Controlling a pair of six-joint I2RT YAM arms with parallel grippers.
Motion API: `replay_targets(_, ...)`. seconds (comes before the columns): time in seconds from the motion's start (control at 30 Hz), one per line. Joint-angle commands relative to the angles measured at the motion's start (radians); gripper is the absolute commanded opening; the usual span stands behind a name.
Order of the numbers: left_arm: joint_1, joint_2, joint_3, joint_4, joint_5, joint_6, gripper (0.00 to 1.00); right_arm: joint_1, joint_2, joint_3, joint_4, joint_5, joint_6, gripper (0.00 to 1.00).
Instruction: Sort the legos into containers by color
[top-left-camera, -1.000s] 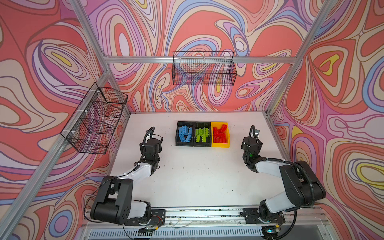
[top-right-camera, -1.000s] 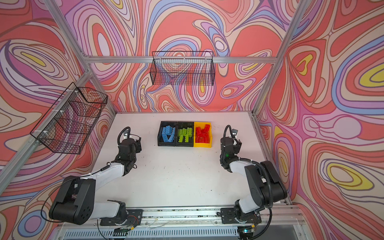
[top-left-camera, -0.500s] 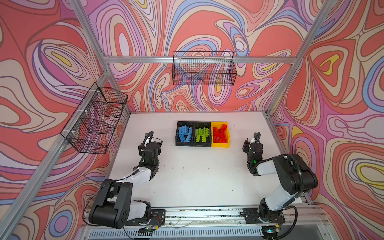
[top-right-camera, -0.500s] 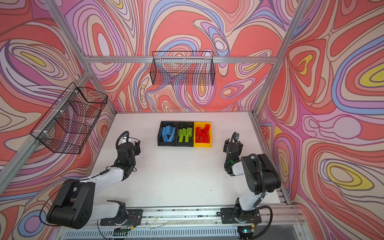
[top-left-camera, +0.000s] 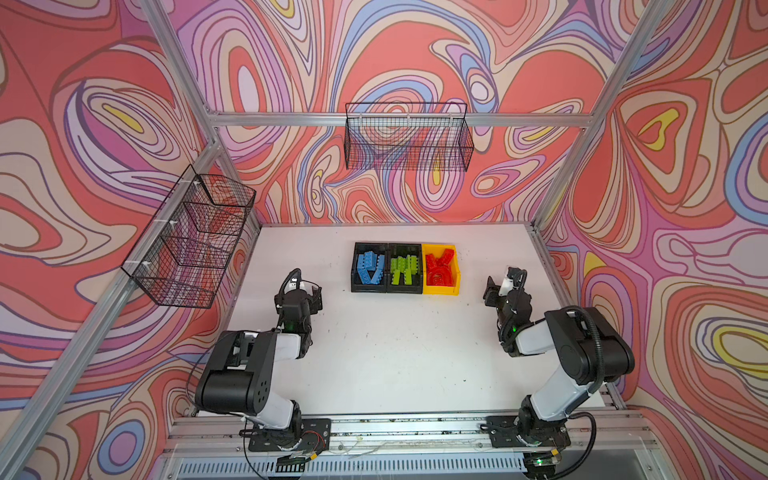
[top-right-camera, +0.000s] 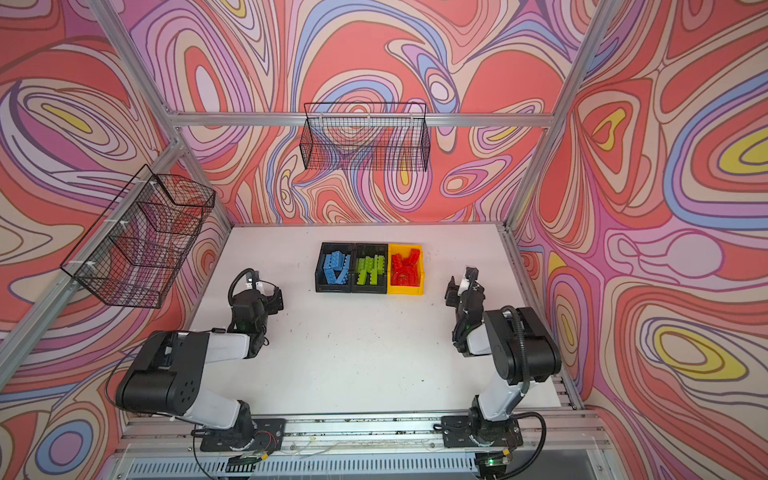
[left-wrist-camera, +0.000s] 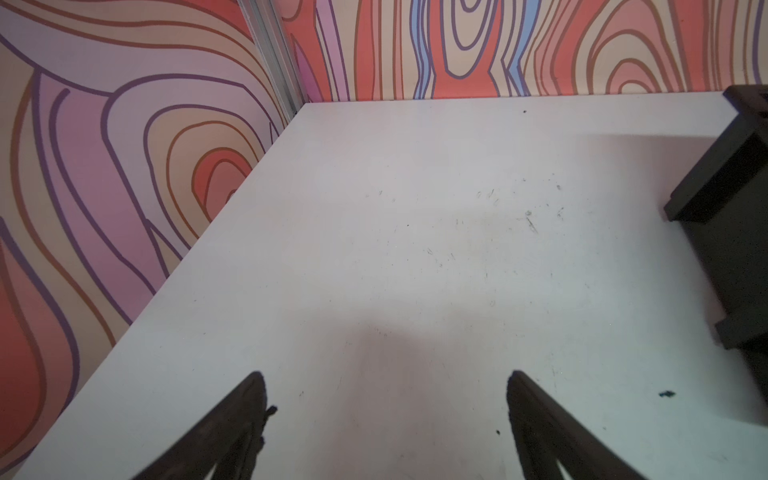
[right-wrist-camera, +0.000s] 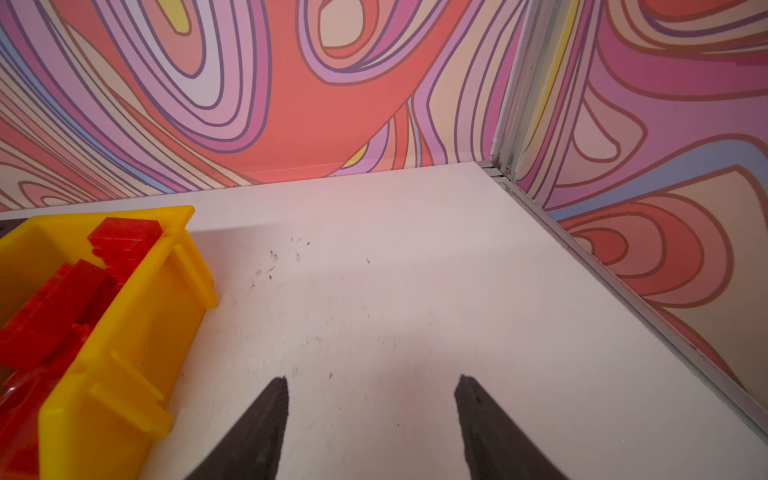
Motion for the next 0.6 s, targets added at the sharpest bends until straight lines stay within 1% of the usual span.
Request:
replay_targets(0.0,0.01,0.019,-0.015,0.09,0.086,-0.007,1.0,-0.003,0.014,0.013,0.008,-0.038,-0.024,0.69)
replay_targets(0.03,0.01,0.023,-0.026,0.112,0.083,-0.004,1.0,-0.003,0.014,0.012,0.009,-0.035,-0.025,0.95)
replay_targets(0.07,0.01,0.001,-0.011,0.038,0.087,-0.013,1.0,-0.003,0.013,0.009,0.017,-0.032,-0.028,0.98)
replay_targets(0.1,0.01,-0.002,-0.006,0.025,0.088,-0.016,1.0,-0.003,0.013,0.009,0.016,-0.031,-0.028,0.98)
replay_targets(0.17,0.009,0.019,-0.027,0.112,0.08,-0.008,1.0,-0.003,0.011,0.007,0.019,-0.031,-0.031,0.98)
replay_targets(0.23,0.008,0.0,-0.011,0.043,0.079,-0.017,1.0,-0.003,0.012,0.007,0.017,-0.031,-0.03,0.98)
replay_targets(0.3,0.008,0.019,-0.024,0.101,0.077,-0.009,1.0,-0.003,0.012,0.007,0.018,-0.028,-0.03,0.98)
replay_targets(0.37,0.008,0.005,-0.016,0.062,0.079,-0.017,1.0,-0.003,0.015,0.012,0.013,-0.033,-0.03,0.98)
replay_targets(0.43,0.008,0.016,-0.021,0.092,0.078,-0.012,1.0,-0.003,0.015,0.012,0.012,-0.033,-0.029,0.98)
replay_targets(0.5,0.008,0.008,-0.019,0.073,0.079,-0.015,1.0,-0.003,0.014,0.013,0.009,-0.035,-0.029,0.98)
replay_targets(0.57,0.008,0.014,-0.023,0.092,0.077,-0.01,1.0,-0.002,0.011,0.006,0.02,-0.031,-0.031,0.98)
